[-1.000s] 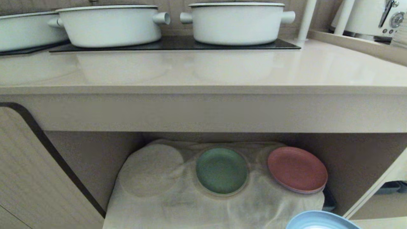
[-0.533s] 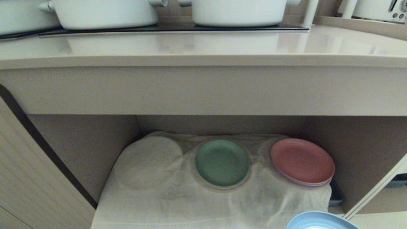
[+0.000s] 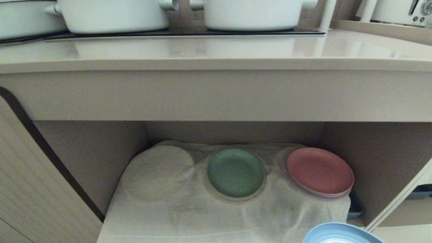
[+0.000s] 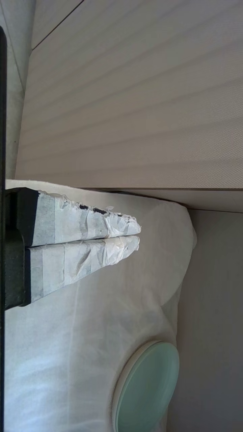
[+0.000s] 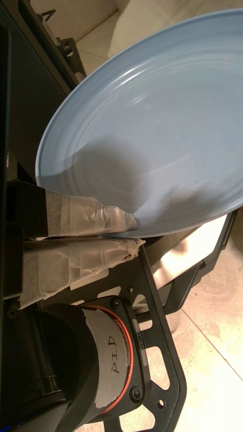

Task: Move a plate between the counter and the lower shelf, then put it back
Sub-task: Put the plate in the cupboard

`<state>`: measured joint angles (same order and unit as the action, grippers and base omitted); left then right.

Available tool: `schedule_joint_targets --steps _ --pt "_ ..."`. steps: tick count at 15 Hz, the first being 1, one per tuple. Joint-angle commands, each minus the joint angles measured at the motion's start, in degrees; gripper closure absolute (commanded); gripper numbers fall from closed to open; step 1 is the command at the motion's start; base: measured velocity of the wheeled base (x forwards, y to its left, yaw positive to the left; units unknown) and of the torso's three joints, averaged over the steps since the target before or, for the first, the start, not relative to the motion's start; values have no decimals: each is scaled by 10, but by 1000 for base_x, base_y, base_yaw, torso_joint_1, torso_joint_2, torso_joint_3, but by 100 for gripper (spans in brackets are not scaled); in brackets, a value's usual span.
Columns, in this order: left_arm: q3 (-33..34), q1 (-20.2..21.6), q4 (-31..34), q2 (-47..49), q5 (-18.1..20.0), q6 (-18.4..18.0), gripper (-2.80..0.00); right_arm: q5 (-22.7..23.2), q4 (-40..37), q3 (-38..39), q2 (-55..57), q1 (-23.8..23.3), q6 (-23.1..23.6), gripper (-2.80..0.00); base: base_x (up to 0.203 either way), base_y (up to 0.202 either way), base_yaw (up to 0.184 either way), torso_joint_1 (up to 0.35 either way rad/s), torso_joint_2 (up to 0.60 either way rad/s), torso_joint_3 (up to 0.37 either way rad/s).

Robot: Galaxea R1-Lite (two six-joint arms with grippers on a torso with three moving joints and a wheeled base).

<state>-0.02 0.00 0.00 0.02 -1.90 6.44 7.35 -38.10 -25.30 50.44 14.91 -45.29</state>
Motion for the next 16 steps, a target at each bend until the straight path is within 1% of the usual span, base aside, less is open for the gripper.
schedule_joint_targets --steps 1,16 --pt "0 0 0 0 0 1 0 -1 -3 -1 1 0 -2 0 0 0 0 0 0 0" --pt "0 0 0 0 0 1 0 -1 -4 -21 2 7 -2 0 0 0 0 0 0 0"
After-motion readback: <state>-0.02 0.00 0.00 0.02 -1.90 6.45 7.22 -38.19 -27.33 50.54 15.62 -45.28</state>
